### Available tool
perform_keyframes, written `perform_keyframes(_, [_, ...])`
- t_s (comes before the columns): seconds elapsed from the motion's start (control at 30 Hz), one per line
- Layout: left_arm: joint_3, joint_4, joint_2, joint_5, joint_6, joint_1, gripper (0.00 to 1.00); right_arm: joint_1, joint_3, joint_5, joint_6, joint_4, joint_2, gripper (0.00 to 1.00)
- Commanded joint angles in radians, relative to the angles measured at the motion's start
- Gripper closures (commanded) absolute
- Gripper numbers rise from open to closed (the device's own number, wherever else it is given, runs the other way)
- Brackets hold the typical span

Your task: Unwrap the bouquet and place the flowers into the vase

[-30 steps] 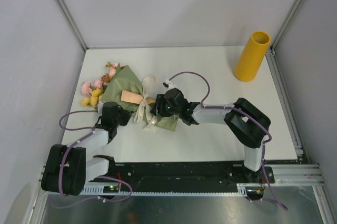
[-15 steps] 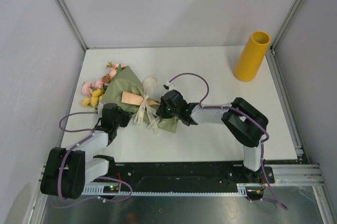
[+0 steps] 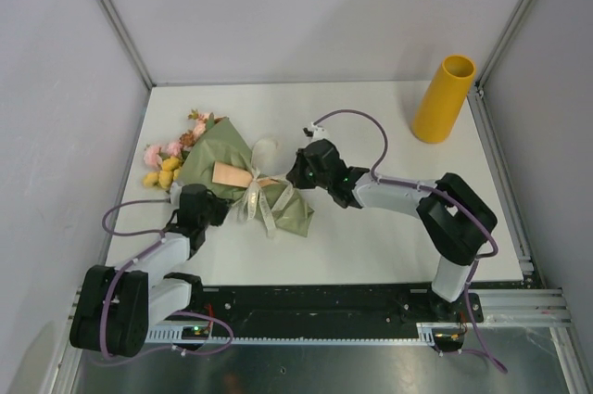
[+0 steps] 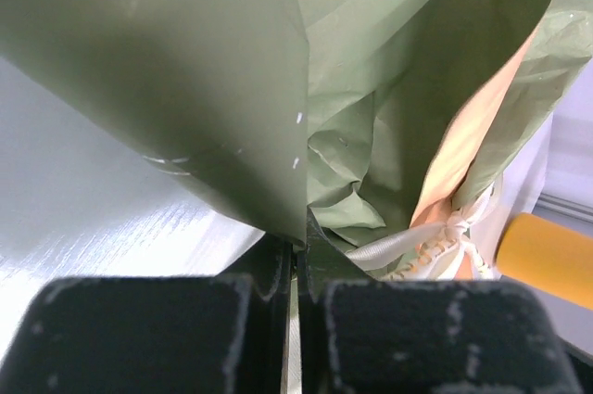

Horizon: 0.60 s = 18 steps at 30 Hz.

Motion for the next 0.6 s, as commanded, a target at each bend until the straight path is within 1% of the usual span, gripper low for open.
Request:
perform_keyframes(0.0, [-0.016,-0.052,-0.022,-0.056,0.015,-0.004,1.00,-0.055,0.039,-0.004,-0.032,0.020,-0.073,1.00])
perform_keyframes(0.2, [-0.013,-0.061,-0.026,-0.061,0.032,-0.005,1.00,-0.162,0.038,-0.039,-0.027,0.020,-0.121,1.00])
perform_keyframes(0.57, [-0.015,-0.079,-0.050,-0.078,0.050,-0.004,1.00,-0.323,0.039,-0.084,-0.036,0.039,-0.139,1.00])
